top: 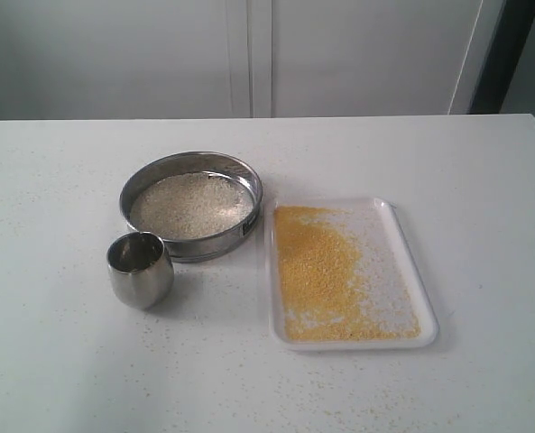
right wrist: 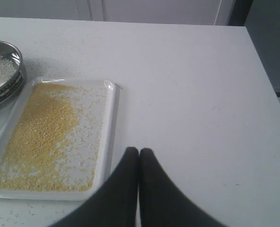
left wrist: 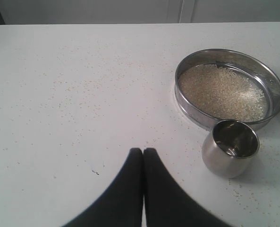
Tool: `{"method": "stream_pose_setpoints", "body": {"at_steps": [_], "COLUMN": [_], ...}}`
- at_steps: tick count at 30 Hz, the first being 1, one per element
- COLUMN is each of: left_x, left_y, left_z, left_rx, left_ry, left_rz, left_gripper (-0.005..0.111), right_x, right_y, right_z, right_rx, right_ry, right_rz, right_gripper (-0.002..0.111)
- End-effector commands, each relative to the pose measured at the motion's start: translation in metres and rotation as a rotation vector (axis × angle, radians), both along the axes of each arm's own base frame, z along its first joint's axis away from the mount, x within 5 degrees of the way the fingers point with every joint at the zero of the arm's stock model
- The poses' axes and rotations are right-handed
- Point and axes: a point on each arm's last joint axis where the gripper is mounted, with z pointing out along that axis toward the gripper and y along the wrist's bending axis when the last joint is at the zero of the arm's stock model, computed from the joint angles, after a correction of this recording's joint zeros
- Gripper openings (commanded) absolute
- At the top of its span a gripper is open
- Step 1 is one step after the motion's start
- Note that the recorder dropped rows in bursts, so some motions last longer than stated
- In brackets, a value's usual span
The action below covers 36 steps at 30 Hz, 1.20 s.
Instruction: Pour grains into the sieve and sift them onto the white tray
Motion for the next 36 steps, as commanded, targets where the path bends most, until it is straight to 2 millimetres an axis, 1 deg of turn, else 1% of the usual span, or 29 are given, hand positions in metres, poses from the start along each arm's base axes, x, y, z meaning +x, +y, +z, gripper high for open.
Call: {"method": "stream_pose_setpoints", "body": {"at_steps": [1,25,30,36], "left_x": [-0.002,-0.002,-0.002,-0.002], "left_y": [0.000,0.000,0.000,0.000], "left_z": [-0.001,-0.001,-0.001,-0.001], "left_rx": [-0.002,-0.002,-0.002,-0.002], "left_ry": [-0.001,-0.001,-0.001,-0.001], "left_rz": [0.000,0.000,0.000,0.000], "left_gripper": [0.000,0.000,0.000,0.000], "right_x": [-0.002,-0.002,-0.011,-0.030], "right_y": [0.000,0.000,-0.001,-0.001], "right_z": [-0.006,-0.008,-0.010,-0.022], "right_rx": [-0.012,-0.012,-0.011,-0.010], "right_ry": [-0.001,0.002,-0.041,-0.103], "right_rz": [0.004,0.004,0.003,0.002], "right_gripper": [0.000,0.000,0.000,0.000]}}
